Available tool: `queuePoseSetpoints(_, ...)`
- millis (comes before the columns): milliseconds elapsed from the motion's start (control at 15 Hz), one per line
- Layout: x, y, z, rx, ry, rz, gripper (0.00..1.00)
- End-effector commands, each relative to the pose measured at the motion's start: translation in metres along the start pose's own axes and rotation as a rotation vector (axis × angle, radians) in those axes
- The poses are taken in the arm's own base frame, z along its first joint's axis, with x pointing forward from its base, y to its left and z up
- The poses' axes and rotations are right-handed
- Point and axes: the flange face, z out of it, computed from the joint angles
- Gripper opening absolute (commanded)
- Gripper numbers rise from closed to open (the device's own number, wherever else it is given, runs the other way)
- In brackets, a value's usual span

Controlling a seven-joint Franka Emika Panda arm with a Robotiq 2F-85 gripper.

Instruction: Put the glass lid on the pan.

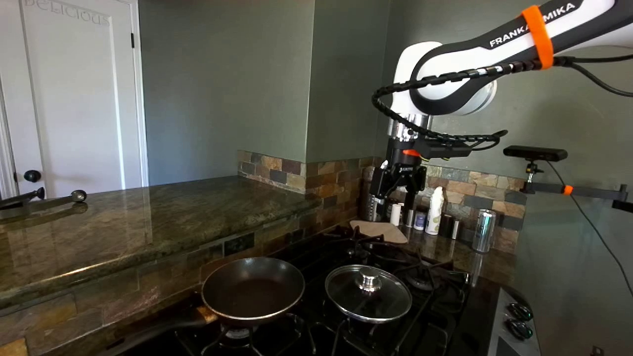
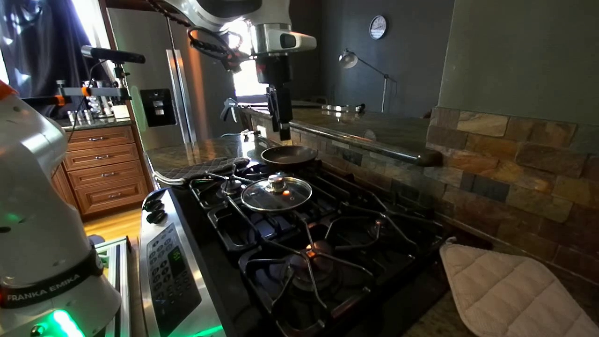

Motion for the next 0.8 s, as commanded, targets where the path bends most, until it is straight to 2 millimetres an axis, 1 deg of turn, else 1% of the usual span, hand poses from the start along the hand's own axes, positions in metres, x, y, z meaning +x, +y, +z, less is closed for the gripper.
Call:
queuePoseSetpoints(0,0.000,0.003,-0.004,0.004,0.007,0.005,1.00)
queuePoseSetpoints(67,0.000,0.006,-0.008,0.008,0.015,0.009,1.00)
queuePoseSetpoints(333,-0.002,-0.017,0.012,0.011,-0.019,-0.015,1.00)
queuePoseSetpoints(533,-0.009,-0.032,0.029,-0.006,-0.032,0.047,1.00)
queuePoseSetpoints(733,-0.010,-0.044,0.046,0.028,-0.033,0.026,1.00)
